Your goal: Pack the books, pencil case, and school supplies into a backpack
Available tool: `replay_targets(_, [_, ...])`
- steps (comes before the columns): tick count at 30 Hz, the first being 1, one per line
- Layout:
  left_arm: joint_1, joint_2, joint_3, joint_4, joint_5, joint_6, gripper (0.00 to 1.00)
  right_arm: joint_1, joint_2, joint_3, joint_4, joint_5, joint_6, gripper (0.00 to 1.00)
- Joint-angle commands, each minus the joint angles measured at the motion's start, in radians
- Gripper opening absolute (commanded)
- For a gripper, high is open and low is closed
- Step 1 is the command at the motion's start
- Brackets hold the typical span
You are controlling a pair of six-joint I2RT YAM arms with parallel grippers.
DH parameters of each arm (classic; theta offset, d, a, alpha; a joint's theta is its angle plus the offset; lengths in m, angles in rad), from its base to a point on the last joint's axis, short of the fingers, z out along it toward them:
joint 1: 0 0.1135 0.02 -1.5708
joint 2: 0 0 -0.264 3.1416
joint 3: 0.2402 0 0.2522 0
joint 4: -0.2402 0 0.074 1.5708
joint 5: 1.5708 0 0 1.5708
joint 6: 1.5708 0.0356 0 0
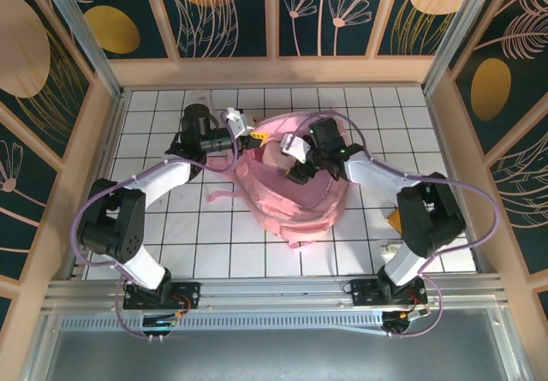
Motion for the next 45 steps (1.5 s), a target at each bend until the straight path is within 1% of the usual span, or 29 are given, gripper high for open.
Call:
replay_targets(1, [-0.011,-0.074,0.026,0.177,0.147,-0.026,0.00,0.020,0.012,0.000,0.283,0.264,0.133,0.94])
replay_targets(3, [-0.010,-0.072,0.023,0.175,0.119,-0.025,0.00,0.028,-0.036,-0.032,0.290,0.232,0.168,0.97])
replay_targets(4, [-0.009,-0.071,0.023,0.166,0.102,-0.016,0.00,0.032,-0.074,-0.063,0.287,0.189,0.178,0.99])
replay_targets(8, [-0.010,-0.065,0.023,0.137,0.077,0.021,0.00,0.062,-0.256,-0.195,0.250,0.165,0.302,0.99])
replay_targets(11, [-0.009,-0.055,0.020,0.134,0.089,0.033,0.00,0.099,-0.432,-0.300,0.205,0.180,0.413,0.99])
replay_targets(12, [-0.009,-0.050,0.020,0.131,0.096,0.041,0.00,0.107,-0.494,-0.325,0.189,0.202,0.474,0.99])
replay_targets(13, [-0.010,-0.045,0.021,0.122,0.102,0.050,0.00,0.109,-0.546,-0.344,0.176,0.221,0.545,0.99])
replay_targets(15, [-0.011,-0.030,0.024,0.080,0.122,0.097,0.00,0.107,-0.666,-0.367,0.148,0.302,0.745,0.99])
replay_targets(17, [-0.011,-0.019,0.024,0.052,0.120,0.126,0.00,0.096,-0.763,-0.372,0.098,0.319,0.877,0.99])
replay_targets(19, [-0.011,-0.012,0.014,0.042,0.099,0.142,0.00,0.083,-0.856,-0.383,0.027,0.346,0.949,0.99])
replay_targets(20, [-0.012,-0.010,0.008,0.042,0.088,0.145,0.02,0.073,-0.884,-0.391,0.018,0.340,0.943,0.99])
replay_targets(22, [-0.011,-0.006,-0.001,0.027,0.071,0.159,0.06,0.042,-0.899,-0.383,0.008,0.276,0.906,0.99])
replay_targets(23, [-0.011,-0.006,-0.003,0.009,0.068,0.170,0.07,0.033,-0.881,-0.368,0.004,0.270,0.910,0.99])
replay_targets(25, [-0.011,-0.011,-0.002,-0.026,0.067,0.171,0.12,0.021,-0.800,-0.306,-0.016,0.302,0.974,0.99])
replay_targets(26, [-0.012,-0.017,-0.002,-0.045,0.067,0.172,0.23,0.016,-0.756,-0.274,-0.029,0.310,1.004,0.99])
replay_targets(27, [-0.011,-0.026,-0.003,-0.064,0.069,0.169,0.29,0.010,-0.712,-0.245,-0.036,0.310,1.009,0.99])
replay_targets(28, [-0.011,-0.037,-0.004,-0.091,0.070,0.169,0.30,0.011,-0.682,-0.229,-0.031,0.295,0.970,0.99])
replay_targets(29, [-0.012,-0.051,-0.004,-0.134,0.071,0.187,0.30,0.014,-0.658,-0.219,-0.021,0.278,0.890,0.99])
replay_targets(31, [-0.011,-0.075,-0.015,-0.196,0.062,0.220,0.30,0.019,-0.638,-0.227,0.011,0.260,0.663,0.98])
replay_targets(32, [-0.011,-0.088,-0.022,-0.209,0.054,0.228,0.29,0.023,-0.645,-0.239,0.024,0.235,0.475,0.98])
replay_targets(33, [-0.012,-0.098,-0.051,-0.206,0.045,0.232,0.28,0.031,-0.657,-0.258,0.029,0.183,0.302,0.98])
replay_targets(34, [-0.010,-0.106,-0.069,-0.191,0.035,0.225,0.24,0.033,-0.668,-0.282,0.016,0.108,0.119,0.98])
replay_targets(35, [-0.011,-0.111,-0.085,-0.166,0.024,0.208,0.18,0.032,-0.672,-0.317,0.017,0.061,-0.055,0.98])
replay_targets(36, [-0.010,-0.112,-0.095,-0.147,0.021,0.200,0.14,0.031,-0.656,-0.341,0.041,0.061,-0.150,0.98])
replay_targets(37, [-0.012,-0.112,-0.103,-0.130,0.026,0.192,0.14,0.025,-0.627,-0.345,0.070,0.075,-0.185,0.98])
replay_targets(38, [-0.011,-0.109,-0.107,-0.111,0.036,0.183,0.13,0.023,-0.591,-0.341,0.115,0.093,-0.208,0.96])
replay_targets(41, [-0.011,-0.103,-0.110,-0.088,0.057,0.188,0.11,0.040,-0.528,-0.328,0.248,0.141,-0.207,0.93])
replay_targets(42, [-0.010,-0.103,-0.109,-0.089,0.052,0.199,0.11,0.037,-0.525,-0.319,0.265,0.130,-0.204,0.92])
replay_targets(45, [-0.011,-0.098,-0.093,-0.128,0.029,0.247,0.11,0.008,-0.535,-0.301,0.241,0.066,-0.234,0.91])
